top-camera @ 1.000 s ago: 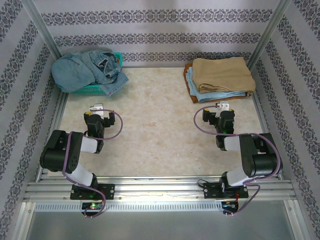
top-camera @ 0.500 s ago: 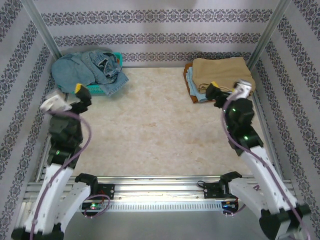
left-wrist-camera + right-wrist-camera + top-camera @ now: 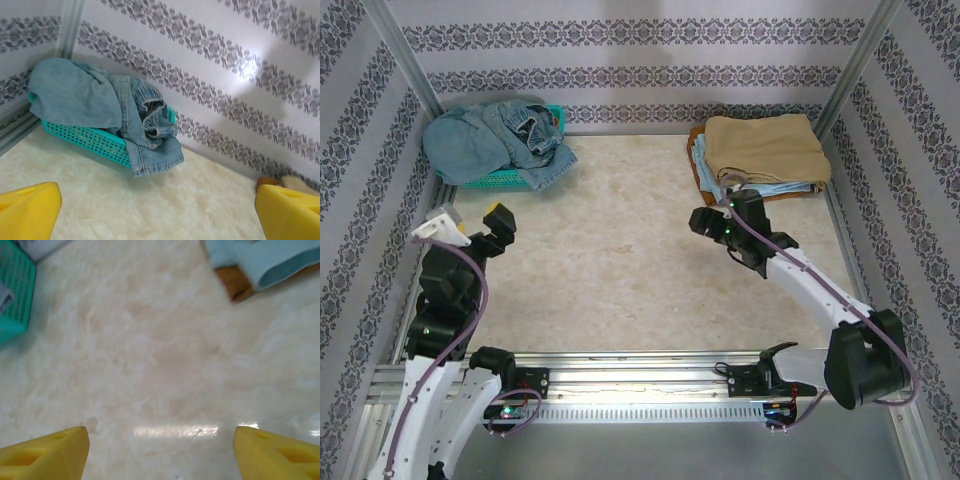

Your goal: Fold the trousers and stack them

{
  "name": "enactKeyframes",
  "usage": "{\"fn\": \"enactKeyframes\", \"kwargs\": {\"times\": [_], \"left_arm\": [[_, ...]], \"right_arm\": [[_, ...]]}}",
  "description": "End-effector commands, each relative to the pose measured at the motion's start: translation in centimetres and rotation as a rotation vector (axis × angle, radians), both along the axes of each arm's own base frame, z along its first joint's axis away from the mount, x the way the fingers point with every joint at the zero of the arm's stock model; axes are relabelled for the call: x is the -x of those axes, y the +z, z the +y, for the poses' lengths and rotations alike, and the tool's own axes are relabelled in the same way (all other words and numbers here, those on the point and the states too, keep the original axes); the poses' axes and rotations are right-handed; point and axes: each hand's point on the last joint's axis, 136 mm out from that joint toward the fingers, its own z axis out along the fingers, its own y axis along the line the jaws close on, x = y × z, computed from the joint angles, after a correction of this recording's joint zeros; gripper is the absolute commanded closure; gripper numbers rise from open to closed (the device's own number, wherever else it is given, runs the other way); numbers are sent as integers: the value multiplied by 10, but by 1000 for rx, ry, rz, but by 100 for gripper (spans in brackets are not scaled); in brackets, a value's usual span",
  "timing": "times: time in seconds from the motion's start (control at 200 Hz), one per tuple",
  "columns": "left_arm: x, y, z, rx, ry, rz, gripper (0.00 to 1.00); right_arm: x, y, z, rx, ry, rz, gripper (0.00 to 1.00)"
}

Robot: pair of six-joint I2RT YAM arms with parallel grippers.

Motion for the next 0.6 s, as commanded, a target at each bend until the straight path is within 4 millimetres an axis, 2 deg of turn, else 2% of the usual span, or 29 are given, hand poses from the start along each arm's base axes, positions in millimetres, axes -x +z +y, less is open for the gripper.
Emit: {"fn": "enactKeyframes", "kwargs": {"times": [0.0,0.04,0.08,0.235,0.39,0.595], "left_arm": [[-20,25,-13,-90,-72,27,11],[-32,25,-7,-126,-34,89,20],[-44,25,-1,-162,4,152,23],[-103,8,12,-177,76,369,11],[-167,-27,26,-163,122,520,8],[-245,-87,19,-145,59,679,5]], "right_arm": [[-5,4,5,12,31,-29,24],[-5,0,4,18,23,-27,24],[-4,-3,5,17,25,-24,24],[-4,-7,9,31,37,-24,23],[-2,-8,15,24,59,-23,21],[3,-8,25,9,106,-22,15]]}}
